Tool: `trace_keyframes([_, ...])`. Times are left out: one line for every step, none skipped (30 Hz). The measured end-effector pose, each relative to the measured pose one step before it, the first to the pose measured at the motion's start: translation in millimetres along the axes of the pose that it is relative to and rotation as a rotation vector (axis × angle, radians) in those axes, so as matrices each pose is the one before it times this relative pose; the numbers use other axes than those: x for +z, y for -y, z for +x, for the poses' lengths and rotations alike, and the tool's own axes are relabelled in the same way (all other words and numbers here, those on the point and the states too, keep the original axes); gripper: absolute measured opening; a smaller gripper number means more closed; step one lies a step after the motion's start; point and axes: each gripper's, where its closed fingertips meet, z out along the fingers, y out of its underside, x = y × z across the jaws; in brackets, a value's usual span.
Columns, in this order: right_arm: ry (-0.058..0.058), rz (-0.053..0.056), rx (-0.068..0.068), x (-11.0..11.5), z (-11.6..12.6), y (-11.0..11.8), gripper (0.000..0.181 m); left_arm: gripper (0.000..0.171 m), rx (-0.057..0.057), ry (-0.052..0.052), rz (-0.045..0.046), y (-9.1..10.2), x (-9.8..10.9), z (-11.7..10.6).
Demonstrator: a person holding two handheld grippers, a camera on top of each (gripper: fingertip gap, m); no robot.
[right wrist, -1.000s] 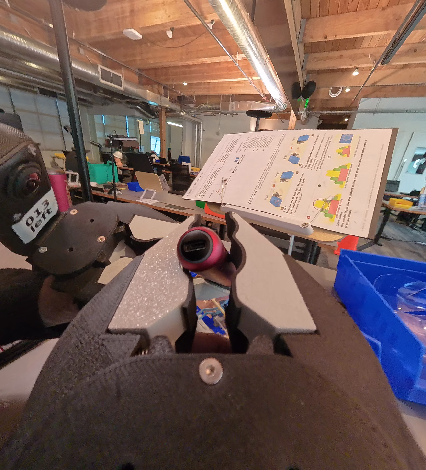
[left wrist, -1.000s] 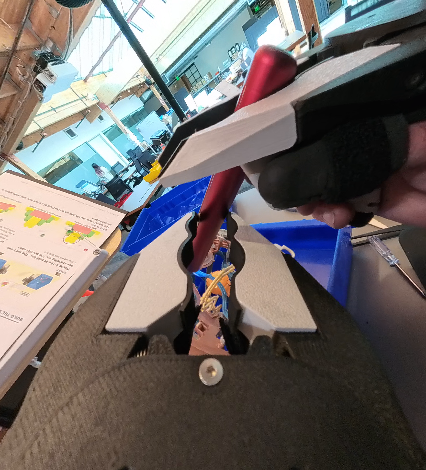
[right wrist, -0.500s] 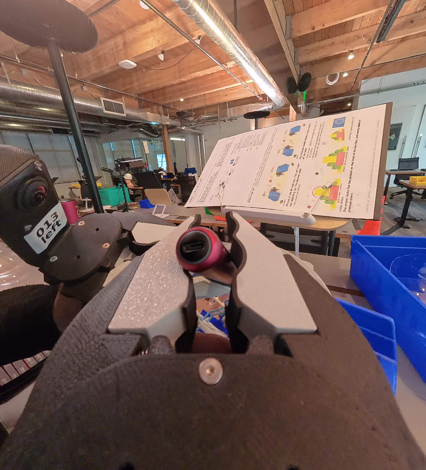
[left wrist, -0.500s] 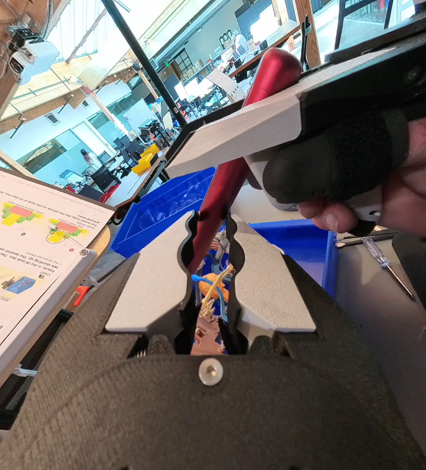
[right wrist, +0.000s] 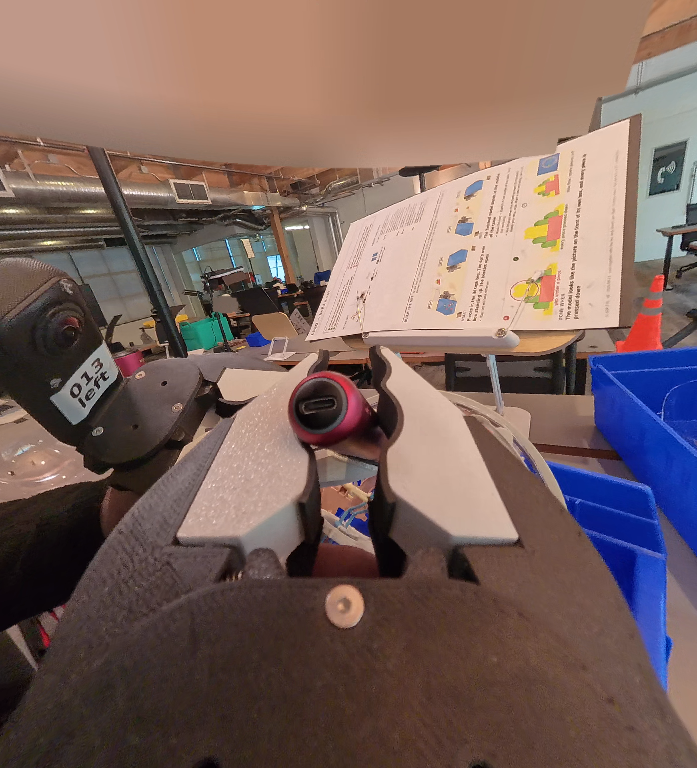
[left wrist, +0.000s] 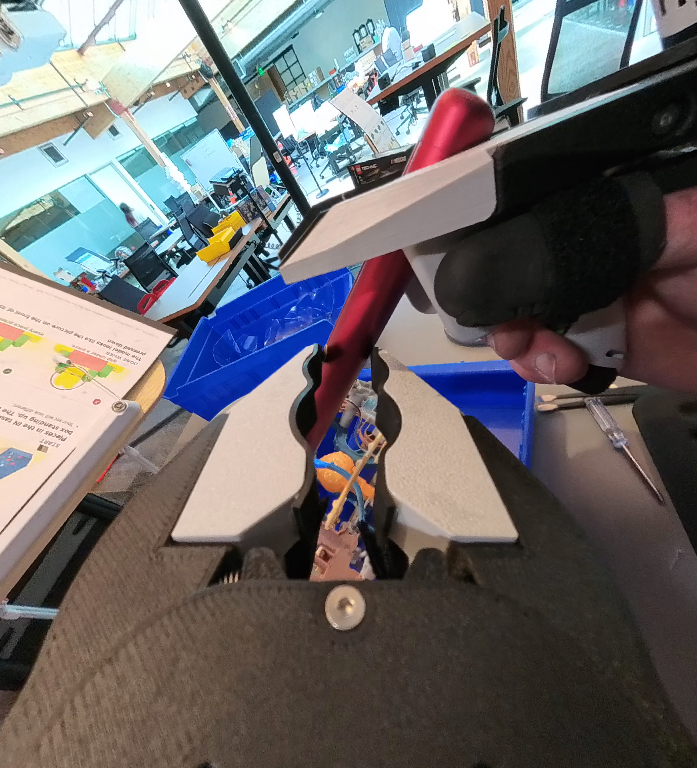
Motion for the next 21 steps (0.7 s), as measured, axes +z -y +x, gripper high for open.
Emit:
trace_keyframes([-0.0001, -0.0034, 0.0136, 0.25, 2.28, 0.4, 0.02, 0.022, -0.005, 0.0017, -0.00415, 0.18, 1.5, -0.7])
trace_keyframes([-0.0025, -0.0054, 0.0002, 0.19, 1.63, 0.04, 0.02, 0.022, -0.0017, 0.0021, -0.00415, -0.16, 1.29, -0.48])
trace_keyframes([-0.0036, -0.0053, -0.0137, 0.0, 0.48, 0.12, 0.02, 0.022, -0.0017, -0.0021, 0.00466, 0.34, 0.6, -0.08])
trace_keyframes([-0.0005, -0.0019, -0.0009, 0.05, 0.14, 0.02, 0.02, 0.022, -0.0045, -0.0015, 0.00635, 0.18, 0.17, -0.06])
trace_keyframes([-0.0003, 0.0004, -0.0062, 0.16, -0.38, -0.14, 0.02, 0.022, 0.0017, 0.0028, 0.00299, -0.13, 0.01, -0.17])
trace_keyframes([-0.0023, -0.0011, -0.0245, -0.03, -1.45, -0.2, 0.019, 0.022, 0.0111, 0.0032, 0.00438, 0.22, -0.67, 0.17])
trace_keyframes([-0.0031, 0.0005, -0.0187, -0.14, -1.8, 0.13, 0.019, 0.022, 0.014, 0.0049, 0.00835, 0.65, -0.91, 0.28])
trace_keyframes([-0.0036, -0.0018, -0.0177, 0.07, -1.8, -0.3, 0.019, 0.023, 0.0007, 0.0008, 0.00613, 0.07, -0.58, 0.45])
trace_keyframes([-0.006, -0.0059, -0.0283, 0.12, -1.55, -0.87, 0.019, 0.023, -0.0072, -0.0035, 0.0034, -0.17, -0.57, 0.29])
trace_keyframes([-0.0033, -0.0006, -0.0184, 0.06, -1.77, 0.25, 0.019, 0.023, 0.0051, -0.0001, 0.00583, 0.5, -0.75, 0.34])
trace_keyframes([-0.0022, 0.0021, -0.01, -0.03, -1.89, 0.47, 0.019, 0.023, 0.0162, 0.0042, 0.00585, 0.84, -0.54, 0.51])
trace_keyframes([-0.0037, -0.0032, -0.0249, 0.13, -2.29, -0.14, 0.019, 0.024, 0.0105, -0.0002, 0.00308, 0.62, 0.09, 0.9])
trace_keyframes([-0.0046, -0.0042, -0.0251, 0.03, -2.14, -0.77, 0.018, 0.025, 0.0019, -0.0035, 0.00103, 0.26, 0.47, 0.84])
trace_keyframes([-0.003, 0.0007, -0.0085, -0.24, -1.76, -0.24, 0.019, 0.025, -0.0003, -0.0053, 0.00544, 0.48, 0.2, 0.93])
trace_keyframes([-0.003, -0.0008, -0.0033, -0.39, -1.14, -0.19, 0.019, 0.025, 0.0043, -0.0027, 0.00687, 0.41, -0.07, 0.69])
trace_keyframes([-0.0056, -0.0058, -0.0109, -0.24, -0.32, -0.87, 0.019, 0.025, 0.0025, -0.0016, 0.00143, -0.55, -0.06, 0.4])
trace_keyframes([-0.0046, -0.0019, -0.0098, -0.01, -0.54, -0.51, 0.019, 0.025, -0.0087, -0.0028, 0.00188, -0.25, -0.27, 0.24])
trace_keyframes([-0.0057, -0.0023, -0.0122, 0.09, -0.98, 0.05, 0.019, 0.025, -0.0044, -0.0016, 0.00402, 0.14, -0.44, 0.2])
trace_keyframes([-0.005, -0.0053, -0.0232, 0.63, -2.15, 0.18, 0.019, 0.025, 0.0009, 0.0025, 0.00549, 0.37, -0.62, -0.01])
trace_keyframes([-0.0047, -0.0015, -0.0206, 0.84, -2.37, 0.61, 0.019, 0.025, -0.0032, 0.001, 0.00379, 0.42, -0.76, -0.25])
trace_keyframes([-0.002, 0.0017, -0.0112, 0.58, -1.59, 0.31, 0.019, 0.025, -0.0013, -0.0014, 0.00288, 0.24, -0.67, 0.03])
